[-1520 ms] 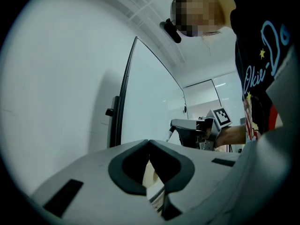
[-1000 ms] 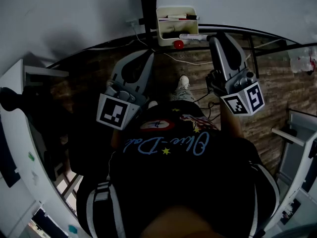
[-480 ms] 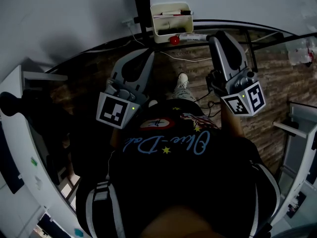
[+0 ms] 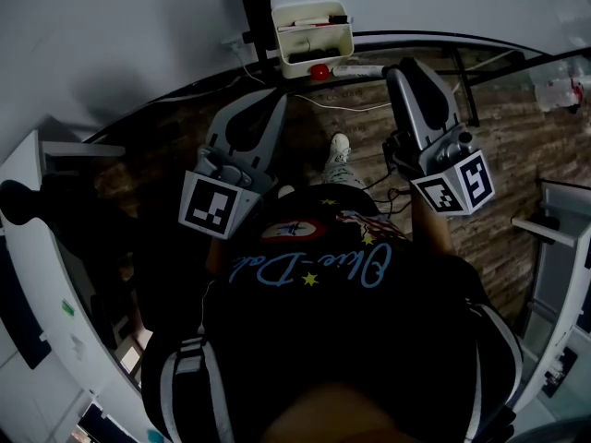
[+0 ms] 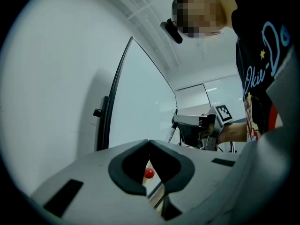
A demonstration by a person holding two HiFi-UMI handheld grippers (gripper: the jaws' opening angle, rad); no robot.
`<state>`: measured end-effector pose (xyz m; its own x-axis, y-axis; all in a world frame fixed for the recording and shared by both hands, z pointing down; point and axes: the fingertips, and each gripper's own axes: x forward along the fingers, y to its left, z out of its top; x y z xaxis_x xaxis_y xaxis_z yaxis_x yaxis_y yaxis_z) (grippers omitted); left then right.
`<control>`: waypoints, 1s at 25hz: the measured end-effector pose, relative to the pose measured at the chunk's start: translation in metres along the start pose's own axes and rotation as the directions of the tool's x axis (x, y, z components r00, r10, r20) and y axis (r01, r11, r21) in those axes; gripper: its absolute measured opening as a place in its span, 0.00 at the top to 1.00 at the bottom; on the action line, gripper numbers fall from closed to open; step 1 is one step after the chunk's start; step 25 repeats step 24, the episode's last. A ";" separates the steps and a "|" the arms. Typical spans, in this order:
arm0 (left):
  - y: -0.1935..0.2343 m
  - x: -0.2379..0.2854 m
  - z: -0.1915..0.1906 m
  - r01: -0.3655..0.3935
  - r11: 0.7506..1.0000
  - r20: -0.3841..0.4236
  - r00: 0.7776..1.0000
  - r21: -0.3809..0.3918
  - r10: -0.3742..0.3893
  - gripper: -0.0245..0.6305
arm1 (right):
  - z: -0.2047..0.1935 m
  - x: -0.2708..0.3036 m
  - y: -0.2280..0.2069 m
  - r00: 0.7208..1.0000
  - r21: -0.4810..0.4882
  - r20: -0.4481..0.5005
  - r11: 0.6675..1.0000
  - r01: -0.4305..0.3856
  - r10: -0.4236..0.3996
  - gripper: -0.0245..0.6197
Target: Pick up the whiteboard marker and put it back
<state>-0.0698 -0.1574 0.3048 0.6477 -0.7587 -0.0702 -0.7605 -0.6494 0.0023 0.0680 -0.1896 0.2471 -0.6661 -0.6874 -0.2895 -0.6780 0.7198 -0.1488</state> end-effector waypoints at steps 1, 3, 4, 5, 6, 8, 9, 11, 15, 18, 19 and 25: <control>0.000 0.000 0.000 0.001 1.000 0.000 1.000 0.000 -0.001 0.97 | 0.000 0.000 0.000 1.000 0.001 0.000 1.000 0.001 -0.001 0.84; -0.001 0.000 -0.001 0.003 1.000 -0.002 1.000 -0.002 -0.003 0.97 | 0.000 -0.001 0.001 1.000 0.003 0.002 1.000 0.001 -0.001 0.84; 0.000 0.000 -0.002 0.003 1.000 -0.003 1.000 -0.003 -0.003 0.97 | 0.000 -0.001 0.001 1.000 0.002 0.003 1.000 0.001 -0.001 0.84; 0.000 0.000 -0.002 0.003 1.000 -0.004 1.000 -0.003 -0.003 0.97 | -0.001 -0.001 0.001 1.000 0.001 0.003 1.000 0.001 -0.001 0.84; 0.000 0.000 -0.002 0.003 1.000 -0.004 1.000 -0.004 -0.003 0.97 | -0.001 -0.001 0.001 1.000 0.001 0.003 1.000 0.002 -0.002 0.84; 0.001 -0.001 -0.003 0.001 1.000 -0.007 1.000 -0.005 -0.001 0.97 | -0.001 -0.001 0.001 1.000 0.002 0.003 1.000 0.002 -0.002 0.84; 0.001 -0.001 -0.003 0.000 1.000 -0.008 1.000 -0.006 0.000 0.97 | 0.000 -0.001 0.001 1.000 0.002 0.003 1.000 0.003 -0.003 0.84; 0.001 -0.001 -0.003 -0.002 1.000 -0.008 1.000 -0.005 0.002 0.97 | -0.001 -0.001 0.002 1.000 0.004 0.003 1.000 0.003 -0.003 0.84; 0.000 -0.001 -0.003 0.000 1.000 -0.009 1.000 -0.003 0.000 0.97 | -0.001 -0.001 0.001 1.000 0.006 0.004 1.000 0.003 -0.003 0.84; 0.001 0.000 -0.004 0.000 1.000 -0.012 1.000 -0.004 -0.001 0.97 | 0.000 -0.001 0.002 1.000 0.004 0.004 1.000 0.003 -0.003 0.84; 0.001 0.000 -0.003 0.001 1.000 -0.012 1.000 -0.005 -0.001 0.97 | 0.000 -0.001 0.002 1.000 0.004 0.004 1.000 0.003 -0.003 0.84; 0.001 0.000 -0.001 0.002 1.000 -0.003 1.000 -0.002 -0.002 0.97 | 0.002 0.000 0.002 1.000 0.003 0.005 1.000 0.004 -0.004 0.84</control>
